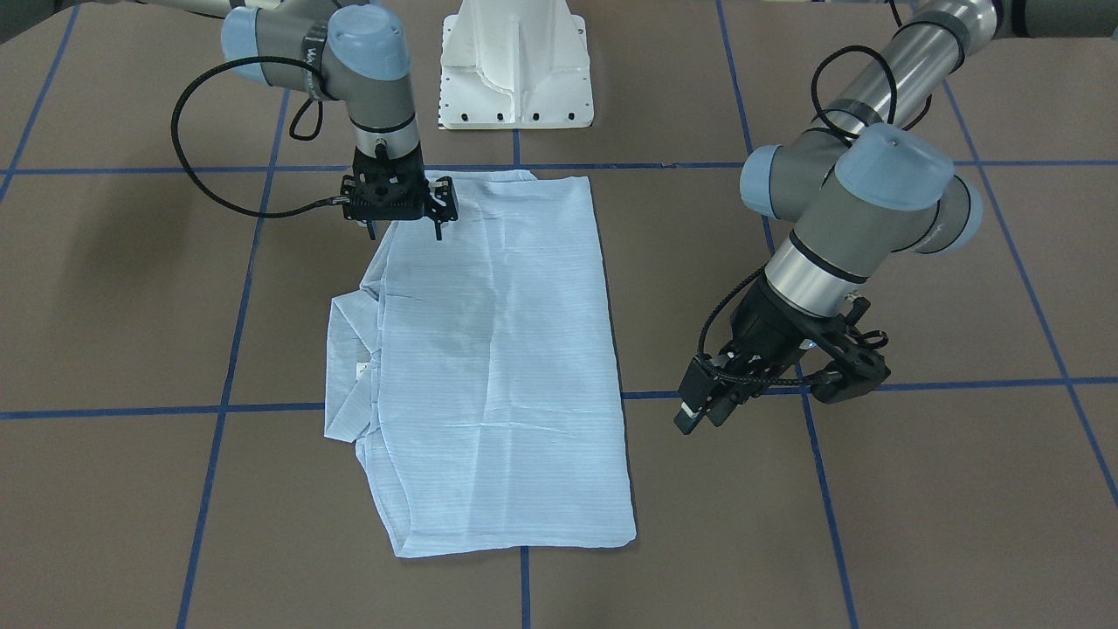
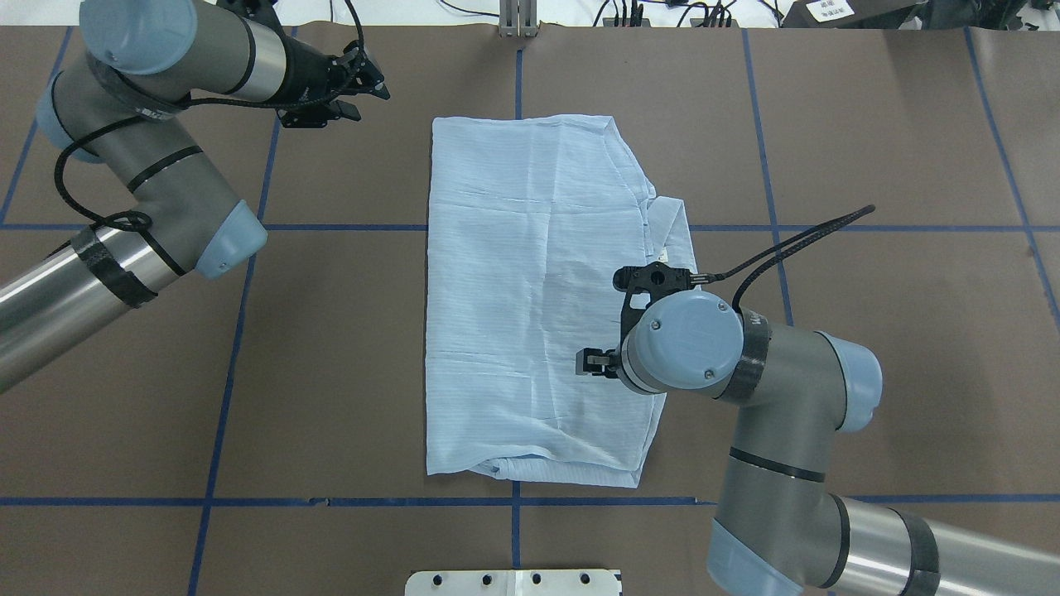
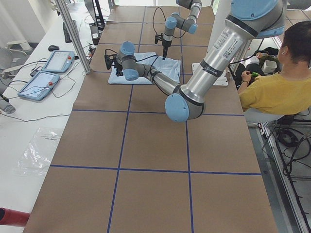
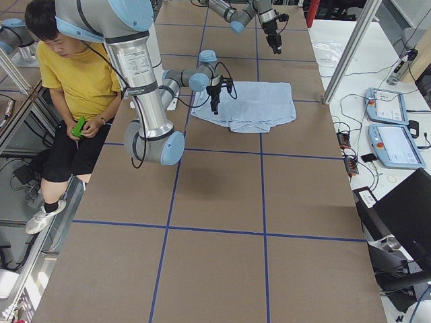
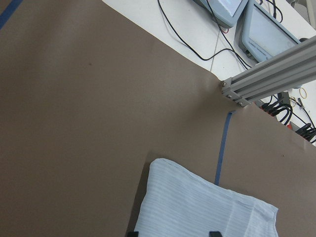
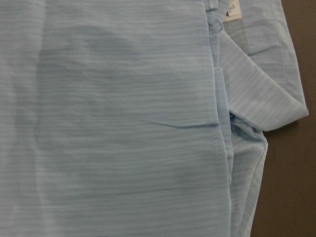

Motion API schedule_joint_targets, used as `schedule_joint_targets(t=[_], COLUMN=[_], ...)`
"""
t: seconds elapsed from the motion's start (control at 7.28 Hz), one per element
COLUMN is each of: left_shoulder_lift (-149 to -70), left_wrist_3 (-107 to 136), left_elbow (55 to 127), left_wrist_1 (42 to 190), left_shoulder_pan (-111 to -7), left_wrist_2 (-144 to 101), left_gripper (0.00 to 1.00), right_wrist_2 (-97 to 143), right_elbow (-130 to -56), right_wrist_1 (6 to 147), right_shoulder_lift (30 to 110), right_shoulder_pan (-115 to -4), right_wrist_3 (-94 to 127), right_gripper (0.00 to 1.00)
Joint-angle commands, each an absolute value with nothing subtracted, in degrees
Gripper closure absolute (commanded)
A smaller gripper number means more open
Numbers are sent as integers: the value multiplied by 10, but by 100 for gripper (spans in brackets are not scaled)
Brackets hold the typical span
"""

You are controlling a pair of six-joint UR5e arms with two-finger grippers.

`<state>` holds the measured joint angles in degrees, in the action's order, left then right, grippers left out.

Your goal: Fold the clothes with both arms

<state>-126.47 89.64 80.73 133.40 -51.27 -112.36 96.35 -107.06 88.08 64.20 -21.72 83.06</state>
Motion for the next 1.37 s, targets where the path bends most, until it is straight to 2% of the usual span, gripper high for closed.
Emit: schedule_joint_targets(t=[0.0,0.41,0.82,1.24], left_shoulder_lift=[-1260,-1260,-1252,-1252], left_wrist_3=[896,896,896,896], left_elbow=[816,817,817,817], left_wrist_1=[1332,1332,1334,1334], left_shoulder_pan=[-512,-512,-510,-509], left_wrist_2=[-1122,-1122,-1121,-1117], left_gripper=[43,43,43,43], right_wrist_2=[962,949,901,883], right_elbow=[-1077,-1104,-1117,-1116], right_wrist_1=[842,842,837,837], right_shoulder_lift=[647,663,680,692], right_shoulder_pan=[-207,-194,-125,-104], right_wrist_3=[1034,1264,1444,1454], right_gripper=[0,0,0,0])
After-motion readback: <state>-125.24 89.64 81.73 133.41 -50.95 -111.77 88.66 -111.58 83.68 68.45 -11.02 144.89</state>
